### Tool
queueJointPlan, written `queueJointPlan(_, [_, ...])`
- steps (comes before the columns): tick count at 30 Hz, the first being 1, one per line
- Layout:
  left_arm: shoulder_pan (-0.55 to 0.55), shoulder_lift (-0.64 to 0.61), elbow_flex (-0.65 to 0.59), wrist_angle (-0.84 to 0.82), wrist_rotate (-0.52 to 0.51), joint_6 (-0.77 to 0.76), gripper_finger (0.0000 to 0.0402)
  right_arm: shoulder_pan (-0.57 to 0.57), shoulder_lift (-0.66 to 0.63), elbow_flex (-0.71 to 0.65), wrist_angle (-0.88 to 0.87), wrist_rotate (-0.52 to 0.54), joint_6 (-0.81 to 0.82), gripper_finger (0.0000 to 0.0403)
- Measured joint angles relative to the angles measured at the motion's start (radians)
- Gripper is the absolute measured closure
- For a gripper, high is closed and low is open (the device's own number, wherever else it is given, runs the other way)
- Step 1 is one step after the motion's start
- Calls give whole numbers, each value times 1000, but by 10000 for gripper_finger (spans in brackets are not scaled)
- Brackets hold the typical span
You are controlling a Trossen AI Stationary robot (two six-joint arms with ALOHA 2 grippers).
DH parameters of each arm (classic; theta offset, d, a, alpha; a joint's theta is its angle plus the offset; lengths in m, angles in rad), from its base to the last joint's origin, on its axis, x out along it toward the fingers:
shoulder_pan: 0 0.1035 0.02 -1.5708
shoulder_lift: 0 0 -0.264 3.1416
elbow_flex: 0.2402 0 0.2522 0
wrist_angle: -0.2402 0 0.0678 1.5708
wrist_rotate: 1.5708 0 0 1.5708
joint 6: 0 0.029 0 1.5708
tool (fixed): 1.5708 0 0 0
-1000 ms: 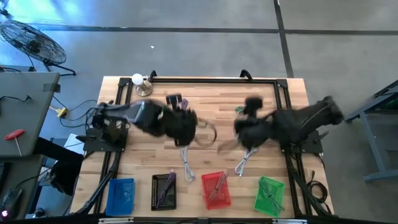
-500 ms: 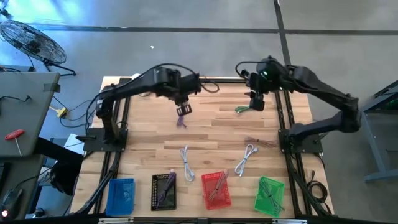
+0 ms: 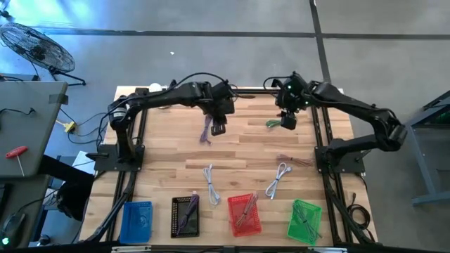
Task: Pick & Place USB Port
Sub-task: Put the green charger cable into the green bin
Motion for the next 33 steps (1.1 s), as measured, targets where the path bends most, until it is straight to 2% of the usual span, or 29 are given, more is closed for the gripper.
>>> queueJointPlan(6, [-2, 0, -125, 150, 101, 26, 357, 0, 100, -50, 9, 16, 1, 242])
queueJointPlan(13, [-2, -1, -228, 255, 178, 22, 357, 0, 251, -35, 20, 25, -4, 241])
queueJointPlan(19, [-10, -1, -330, 473, 169, 24, 357, -1, 352, -35, 19, 50, -34, 244])
queueJointPlan(25, [-11, -1, -383, 578, 210, 27, 357, -1, 421, -35, 20, 41, -70, 244])
queueJointPlan(30, [-18, -1, -406, 630, 282, 29, 357, -11, 460, -34, 40, 44, -90, 244])
queueJointPlan(33, [-45, -1, -420, 632, 287, 39, 357, -24, 478, -34, 52, 40, -94, 243])
